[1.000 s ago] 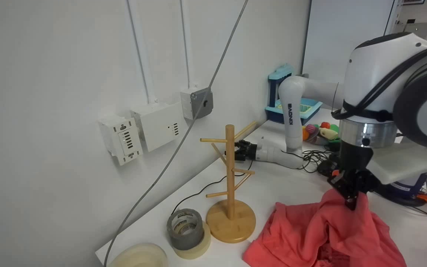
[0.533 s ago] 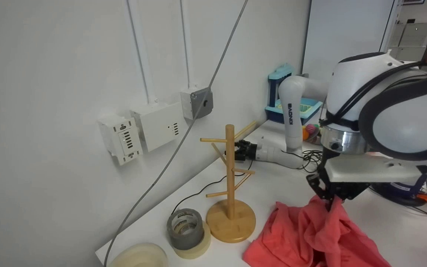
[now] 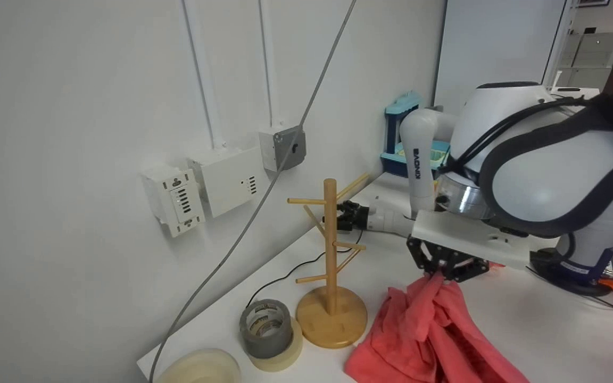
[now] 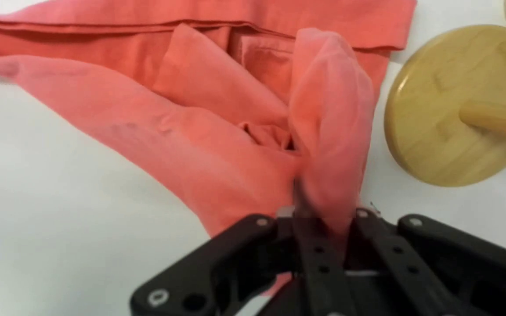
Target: Fold the sweatshirt in half
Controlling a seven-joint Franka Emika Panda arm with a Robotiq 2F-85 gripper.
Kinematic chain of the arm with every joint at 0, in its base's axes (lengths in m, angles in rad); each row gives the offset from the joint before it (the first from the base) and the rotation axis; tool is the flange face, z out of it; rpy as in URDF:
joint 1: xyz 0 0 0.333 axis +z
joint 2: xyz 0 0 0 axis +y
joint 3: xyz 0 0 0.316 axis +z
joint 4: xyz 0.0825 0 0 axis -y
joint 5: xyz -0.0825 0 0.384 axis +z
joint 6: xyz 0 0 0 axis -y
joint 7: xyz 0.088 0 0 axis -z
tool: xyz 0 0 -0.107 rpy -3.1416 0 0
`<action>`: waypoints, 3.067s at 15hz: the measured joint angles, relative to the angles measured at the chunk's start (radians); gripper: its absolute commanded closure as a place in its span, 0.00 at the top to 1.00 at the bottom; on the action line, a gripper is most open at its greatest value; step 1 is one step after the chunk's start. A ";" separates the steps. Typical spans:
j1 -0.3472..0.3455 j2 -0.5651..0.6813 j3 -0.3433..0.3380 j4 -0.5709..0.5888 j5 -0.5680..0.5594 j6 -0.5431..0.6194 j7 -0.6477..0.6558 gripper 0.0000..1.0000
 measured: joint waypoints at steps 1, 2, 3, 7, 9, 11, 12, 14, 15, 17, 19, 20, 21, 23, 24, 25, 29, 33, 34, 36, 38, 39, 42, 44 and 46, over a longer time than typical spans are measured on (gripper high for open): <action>0.007 0.012 -0.007 0.006 -0.001 0.029 0.036 0.02; 0.019 0.026 -0.020 0.011 -0.008 0.059 0.074 0.02; 0.035 0.041 -0.040 0.015 -0.021 0.085 0.113 0.06; 0.098 0.113 -0.134 0.037 -0.099 0.118 0.242 0.51; 0.118 0.143 -0.167 0.048 -0.131 0.118 0.278 0.65; 0.140 0.158 -0.198 0.052 -0.168 0.118 0.303 0.81; 0.155 0.159 -0.216 0.052 -0.193 0.118 0.314 0.89; 0.201 0.158 -0.259 0.050 -0.263 0.118 0.345 1.00; 0.229 0.154 -0.283 0.048 -0.306 0.118 0.362 1.00; 0.285 0.138 -0.325 0.036 -0.391 0.118 0.397 1.00; 0.326 0.102 -0.346 0.009 -0.467 0.118 0.418 1.00; 0.336 0.076 -0.348 -0.013 -0.499 0.118 0.420 1.00; 0.339 0.047 -0.344 -0.040 -0.524 0.115 0.417 1.00; 0.332 -0.018 -0.327 -0.107 -0.563 0.110 0.383 1.00; 0.314 -0.053 -0.304 -0.146 -0.565 0.105 0.337 1.00; 0.287 -0.088 -0.273 -0.186 -0.565 0.100 0.283 1.00; 0.165 -0.178 -0.160 -0.331 -0.511 0.101 0.024 1.00; 0.053 -0.169 -0.057 -0.413 -0.417 0.112 -0.256 1.00; 0.028 -0.159 -0.033 -0.424 -0.396 0.112 -0.326 1.00; -0.007 -0.130 0.000 -0.431 -0.358 0.111 -0.463 1.00; -0.027 -0.093 0.019 -0.430 -0.317 0.111 -0.600 1.00; -0.037 -0.073 0.031 -0.428 -0.296 0.111 -0.668 1.00; -0.062 -0.011 0.055 -0.408 -0.245 0.102 -0.870 1.00; -0.073 0.031 0.063 -0.383 -0.240 0.077 -0.975 1.00; -0.075 0.068 0.063 -0.354 -0.240 0.048 -1.041 0.79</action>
